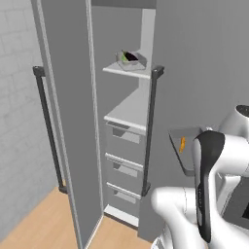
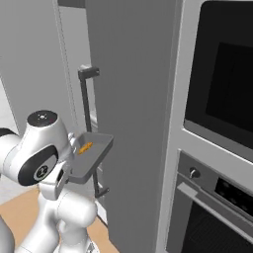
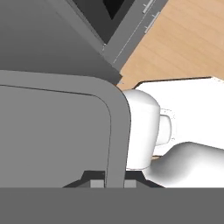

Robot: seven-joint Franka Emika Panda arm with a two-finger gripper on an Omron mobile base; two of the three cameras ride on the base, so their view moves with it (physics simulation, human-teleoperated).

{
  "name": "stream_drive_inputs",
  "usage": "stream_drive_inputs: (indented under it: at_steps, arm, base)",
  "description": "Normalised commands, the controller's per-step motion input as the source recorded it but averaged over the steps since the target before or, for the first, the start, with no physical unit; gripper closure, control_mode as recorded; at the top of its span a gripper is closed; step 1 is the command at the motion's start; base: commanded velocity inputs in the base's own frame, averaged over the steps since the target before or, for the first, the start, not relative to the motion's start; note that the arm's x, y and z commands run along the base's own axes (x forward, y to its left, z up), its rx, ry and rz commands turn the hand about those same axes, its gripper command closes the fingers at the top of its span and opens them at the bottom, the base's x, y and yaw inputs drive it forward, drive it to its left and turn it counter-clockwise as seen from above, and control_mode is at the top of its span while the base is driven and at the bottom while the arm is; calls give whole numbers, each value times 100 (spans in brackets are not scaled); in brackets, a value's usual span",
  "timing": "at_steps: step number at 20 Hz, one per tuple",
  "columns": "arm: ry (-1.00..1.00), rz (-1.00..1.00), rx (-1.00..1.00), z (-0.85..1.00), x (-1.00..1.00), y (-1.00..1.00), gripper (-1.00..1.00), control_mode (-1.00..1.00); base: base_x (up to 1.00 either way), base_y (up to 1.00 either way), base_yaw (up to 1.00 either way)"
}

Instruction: Take the meat container that has the shrimp and place it on the second highest rack of the freezer. Then take the vegetable container that has the eggplant and lemon wedge and place it on the highest rack of the freezer.

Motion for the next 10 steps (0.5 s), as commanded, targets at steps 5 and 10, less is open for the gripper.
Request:
stream_drive_inputs:
  at_steps: [5,10]
  arm:
    - [0,0,0,0,0,0,100,100]
    - [0,0,0,0,0,0,100,100]
  base:
    - [55,30,-7]
    - [38,37,-14]
